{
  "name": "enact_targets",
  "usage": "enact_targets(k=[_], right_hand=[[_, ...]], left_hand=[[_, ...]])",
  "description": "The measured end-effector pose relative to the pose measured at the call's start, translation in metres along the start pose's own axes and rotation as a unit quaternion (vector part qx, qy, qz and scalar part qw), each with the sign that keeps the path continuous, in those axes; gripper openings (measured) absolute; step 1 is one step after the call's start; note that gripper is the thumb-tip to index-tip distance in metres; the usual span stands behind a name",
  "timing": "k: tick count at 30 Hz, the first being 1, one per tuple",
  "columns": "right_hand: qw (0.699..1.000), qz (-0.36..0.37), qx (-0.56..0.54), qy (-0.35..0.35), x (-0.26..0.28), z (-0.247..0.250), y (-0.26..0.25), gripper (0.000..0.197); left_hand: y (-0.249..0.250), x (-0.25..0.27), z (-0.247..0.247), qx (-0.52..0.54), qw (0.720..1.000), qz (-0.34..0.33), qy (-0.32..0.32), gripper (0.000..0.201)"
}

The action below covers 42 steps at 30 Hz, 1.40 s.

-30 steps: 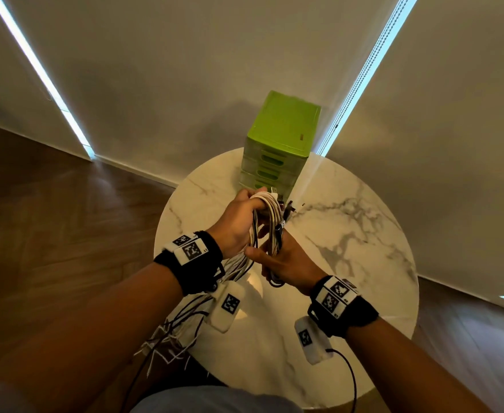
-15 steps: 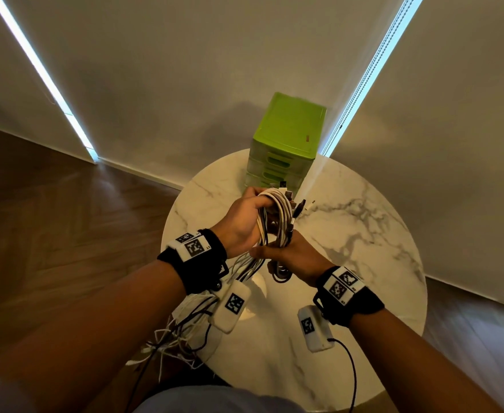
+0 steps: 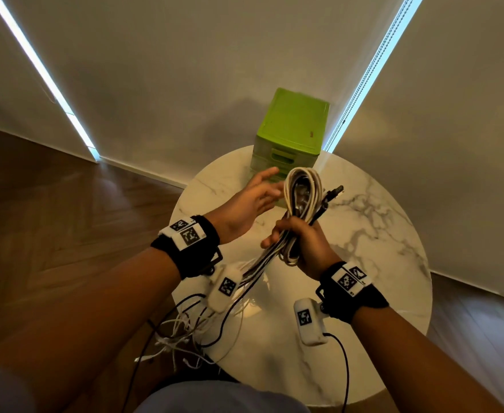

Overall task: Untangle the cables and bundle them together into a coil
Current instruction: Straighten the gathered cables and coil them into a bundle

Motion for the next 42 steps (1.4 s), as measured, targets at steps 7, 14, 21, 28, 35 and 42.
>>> enact_targets(k=[7,14,21,28,35,42], right_hand=[[0.995,0.016,-0.043,0.087,-0.005,0.000,-0.020,0.027],[0.986,0.005,-0.158,0.060,-0.013,-0.010,-0.040,0.016],[0.988,0.001,0.097,0.122,-0.018,0.015,-0.066,0.018],[0.920,-0.060,0.386,0.037,-0.010,0.028,-0.058,0.038],[0.891,-0.142,0.428,-0.047,0.006,0.020,-0.023,0.070],[0.853,-0.157,0.484,-0.114,0.011,0.001,0.001,0.045]], left_hand=[[-0.077,0.040,0.022,-0.329,0.914,0.147,-0.186,0.044],[-0.070,0.039,0.015,-0.356,0.925,0.110,-0.070,0.042],[-0.051,0.037,0.042,-0.485,0.864,0.034,-0.128,0.031],[-0.046,0.039,0.058,-0.577,0.811,-0.059,-0.084,0.026],[-0.019,0.037,0.050,-0.534,0.834,-0.132,-0.041,0.038],[-0.009,0.030,0.034,-0.517,0.839,-0.167,0.011,0.073]])
Point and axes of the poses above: each hand's wrist, its own x-axis away from the middle knuckle, its own z-axis out of the back of the hand, y = z × x, the point moved 3 cm from there along -x, towards the middle knuckle, and after that the axes turned 6 degrees about x, right-handed, at the moved point
